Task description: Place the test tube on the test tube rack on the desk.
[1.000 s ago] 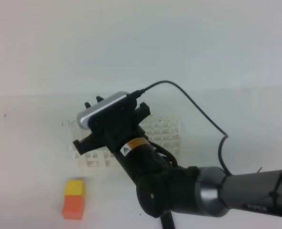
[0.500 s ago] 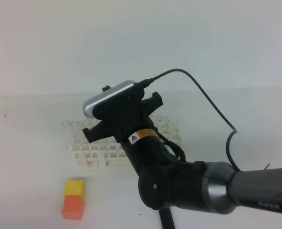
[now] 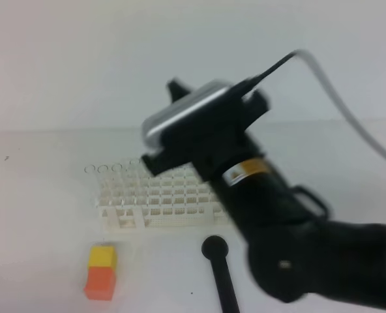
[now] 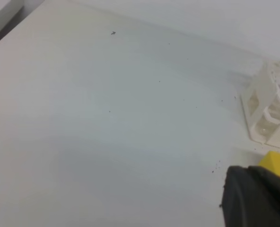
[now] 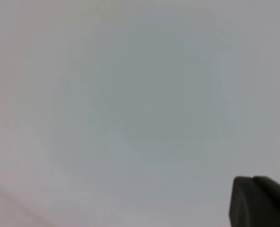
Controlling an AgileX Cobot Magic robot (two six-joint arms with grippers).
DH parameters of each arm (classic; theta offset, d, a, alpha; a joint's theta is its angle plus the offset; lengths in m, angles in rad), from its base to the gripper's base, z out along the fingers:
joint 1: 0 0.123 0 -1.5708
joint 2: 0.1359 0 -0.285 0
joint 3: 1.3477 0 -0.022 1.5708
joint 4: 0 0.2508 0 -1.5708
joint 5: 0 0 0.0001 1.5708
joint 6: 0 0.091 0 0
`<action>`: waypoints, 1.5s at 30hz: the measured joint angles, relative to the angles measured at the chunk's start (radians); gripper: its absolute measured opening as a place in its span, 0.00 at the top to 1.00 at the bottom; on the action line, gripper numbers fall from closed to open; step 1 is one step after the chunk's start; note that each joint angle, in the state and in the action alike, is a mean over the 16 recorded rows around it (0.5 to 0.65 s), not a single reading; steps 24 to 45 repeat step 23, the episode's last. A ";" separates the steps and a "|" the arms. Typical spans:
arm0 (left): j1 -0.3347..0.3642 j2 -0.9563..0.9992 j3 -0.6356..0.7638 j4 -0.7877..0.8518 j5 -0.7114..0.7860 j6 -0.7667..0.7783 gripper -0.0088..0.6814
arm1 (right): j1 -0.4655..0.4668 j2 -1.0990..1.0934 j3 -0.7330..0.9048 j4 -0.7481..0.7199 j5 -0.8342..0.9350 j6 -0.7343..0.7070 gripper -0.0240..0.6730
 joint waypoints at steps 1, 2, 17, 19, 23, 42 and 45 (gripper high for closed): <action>0.000 0.000 0.000 0.000 0.000 0.000 0.99 | -0.001 -0.036 0.016 -0.015 -0.004 -0.005 0.97; 0.000 0.000 0.000 0.000 0.000 0.000 0.99 | -0.002 -0.074 0.032 -0.031 -0.006 -0.008 0.97; 0.000 0.000 0.000 0.000 0.000 0.000 0.99 | -0.155 -0.593 0.291 -0.244 0.269 -0.015 0.97; 0.000 0.000 0.000 0.000 0.000 0.000 0.99 | -0.173 -0.626 0.312 -0.256 0.305 -0.015 0.97; 0.000 0.000 0.000 0.000 0.000 0.000 0.99 | -0.207 -0.693 0.363 -0.275 0.374 -0.015 0.97; 0.000 0.000 0.000 0.000 0.000 0.000 0.99 | -0.207 -0.693 0.363 -0.275 0.374 -0.015 0.97; 0.000 0.000 0.000 0.000 0.000 0.000 0.99 | -0.207 -0.693 0.363 -0.275 0.374 -0.015 0.97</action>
